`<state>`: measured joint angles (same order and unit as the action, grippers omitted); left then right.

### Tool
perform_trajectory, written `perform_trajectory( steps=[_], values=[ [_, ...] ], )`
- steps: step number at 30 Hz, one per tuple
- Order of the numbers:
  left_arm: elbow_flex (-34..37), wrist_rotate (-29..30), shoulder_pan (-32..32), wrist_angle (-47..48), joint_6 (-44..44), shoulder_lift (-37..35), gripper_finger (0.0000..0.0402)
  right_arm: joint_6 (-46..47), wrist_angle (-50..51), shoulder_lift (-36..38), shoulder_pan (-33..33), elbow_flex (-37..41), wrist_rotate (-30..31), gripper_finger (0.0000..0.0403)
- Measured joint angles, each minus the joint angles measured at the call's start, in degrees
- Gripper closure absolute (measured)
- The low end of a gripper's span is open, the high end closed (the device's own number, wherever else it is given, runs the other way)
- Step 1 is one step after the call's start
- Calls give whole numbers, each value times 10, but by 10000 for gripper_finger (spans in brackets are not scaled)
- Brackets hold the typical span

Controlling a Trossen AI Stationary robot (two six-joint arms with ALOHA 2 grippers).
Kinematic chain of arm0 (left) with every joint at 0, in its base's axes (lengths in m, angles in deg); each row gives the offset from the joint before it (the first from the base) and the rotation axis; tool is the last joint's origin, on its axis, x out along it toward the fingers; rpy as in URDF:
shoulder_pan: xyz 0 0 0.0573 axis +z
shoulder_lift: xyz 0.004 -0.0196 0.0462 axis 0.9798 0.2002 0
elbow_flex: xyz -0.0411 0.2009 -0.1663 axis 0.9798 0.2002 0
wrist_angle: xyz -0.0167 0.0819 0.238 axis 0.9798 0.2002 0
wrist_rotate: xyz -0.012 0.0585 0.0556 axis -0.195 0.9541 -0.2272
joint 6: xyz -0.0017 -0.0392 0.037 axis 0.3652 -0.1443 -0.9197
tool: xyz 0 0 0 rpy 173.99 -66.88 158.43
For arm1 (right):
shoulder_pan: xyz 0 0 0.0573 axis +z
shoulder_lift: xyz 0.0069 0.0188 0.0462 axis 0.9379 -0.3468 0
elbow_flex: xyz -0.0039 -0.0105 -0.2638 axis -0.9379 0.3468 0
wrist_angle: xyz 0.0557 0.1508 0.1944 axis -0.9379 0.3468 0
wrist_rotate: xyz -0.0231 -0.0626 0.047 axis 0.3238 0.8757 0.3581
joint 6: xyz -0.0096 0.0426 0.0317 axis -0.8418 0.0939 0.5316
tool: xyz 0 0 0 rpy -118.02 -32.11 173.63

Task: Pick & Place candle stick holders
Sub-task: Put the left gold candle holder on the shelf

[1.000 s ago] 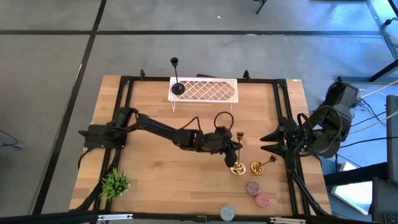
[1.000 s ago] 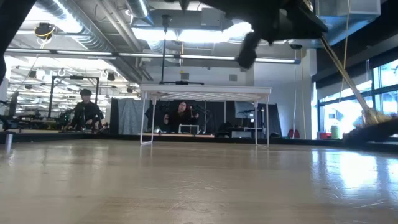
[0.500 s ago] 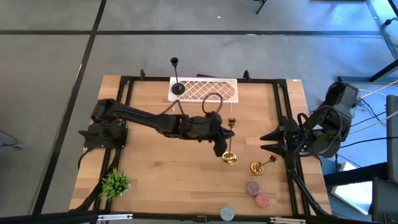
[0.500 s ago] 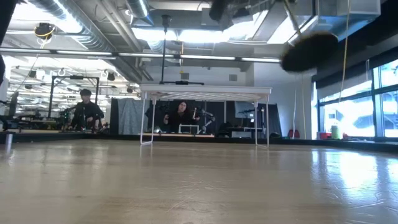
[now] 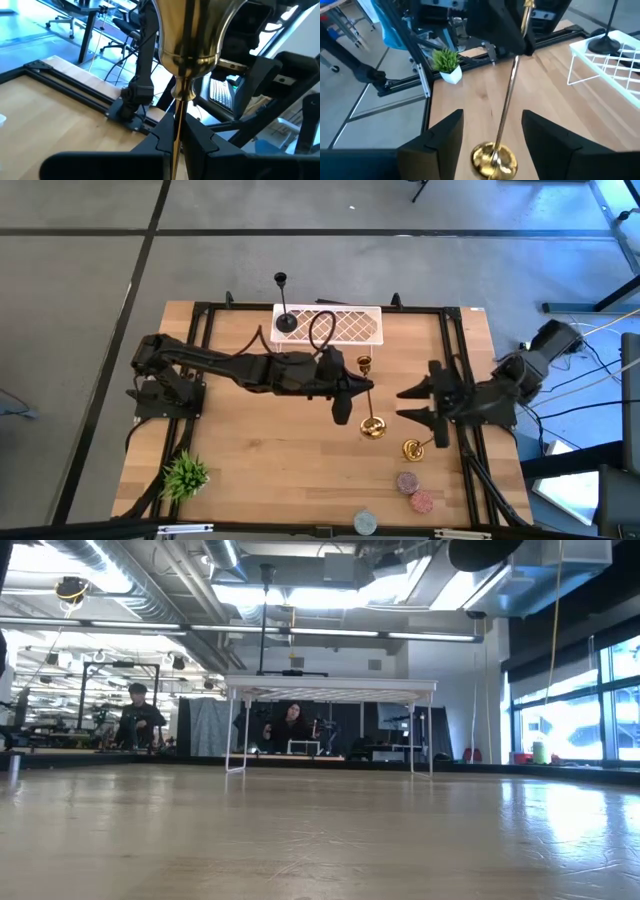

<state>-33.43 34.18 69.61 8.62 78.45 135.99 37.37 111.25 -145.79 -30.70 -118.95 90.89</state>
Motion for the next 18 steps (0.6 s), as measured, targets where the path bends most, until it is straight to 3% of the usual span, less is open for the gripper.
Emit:
perform_trajectory(
  steps=[12, 18],
  values=[
    [0, -58, 16, -6, -36, -8, 389, -48, -97, -54, -145, 0, -146, 164],
    [0, -112, 47, -2, -57, -28, 389, -53, -134, -79, -194, 0, -179, 164]
  ],
)
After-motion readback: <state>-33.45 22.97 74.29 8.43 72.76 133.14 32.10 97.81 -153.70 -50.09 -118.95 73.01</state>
